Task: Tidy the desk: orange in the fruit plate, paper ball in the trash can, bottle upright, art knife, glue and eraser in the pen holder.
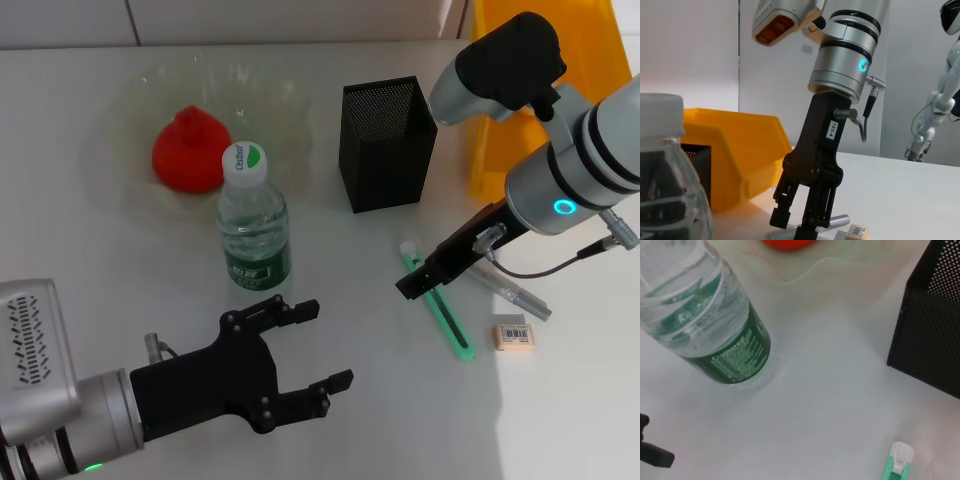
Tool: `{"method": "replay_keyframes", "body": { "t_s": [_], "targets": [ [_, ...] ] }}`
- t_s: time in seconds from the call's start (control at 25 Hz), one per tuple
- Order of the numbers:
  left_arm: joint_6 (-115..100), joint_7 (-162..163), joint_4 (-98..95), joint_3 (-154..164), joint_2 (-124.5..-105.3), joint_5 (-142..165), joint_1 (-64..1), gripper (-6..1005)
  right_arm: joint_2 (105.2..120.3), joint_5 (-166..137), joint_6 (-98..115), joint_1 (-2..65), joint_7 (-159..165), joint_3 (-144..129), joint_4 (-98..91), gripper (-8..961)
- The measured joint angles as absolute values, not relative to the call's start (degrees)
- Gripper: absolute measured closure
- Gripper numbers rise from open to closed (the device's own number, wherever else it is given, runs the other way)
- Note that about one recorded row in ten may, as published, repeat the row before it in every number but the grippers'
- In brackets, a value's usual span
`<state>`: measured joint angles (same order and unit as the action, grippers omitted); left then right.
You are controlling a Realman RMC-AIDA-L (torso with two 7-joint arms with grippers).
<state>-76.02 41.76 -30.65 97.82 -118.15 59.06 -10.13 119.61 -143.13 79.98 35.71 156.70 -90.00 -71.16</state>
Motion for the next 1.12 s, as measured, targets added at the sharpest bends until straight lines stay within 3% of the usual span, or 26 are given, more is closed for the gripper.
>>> {"method": "replay_keyframes", "body": {
  "t_s": [0.88,1.12],
  "targets": [
    [-76.6,41.3,-30.9,97.8,-118.21,59.1,-9.5,204,119.62,-142.5,77.8,36.2,156.7,-91.1,-68.2,169],
    [-76.6,41.3,-30.9,97.9,-118.28,59.1,-9.5,204,119.62,-142.5,77.4,36.3,156.8,-91.1,-67.6,366]
  ]
}}
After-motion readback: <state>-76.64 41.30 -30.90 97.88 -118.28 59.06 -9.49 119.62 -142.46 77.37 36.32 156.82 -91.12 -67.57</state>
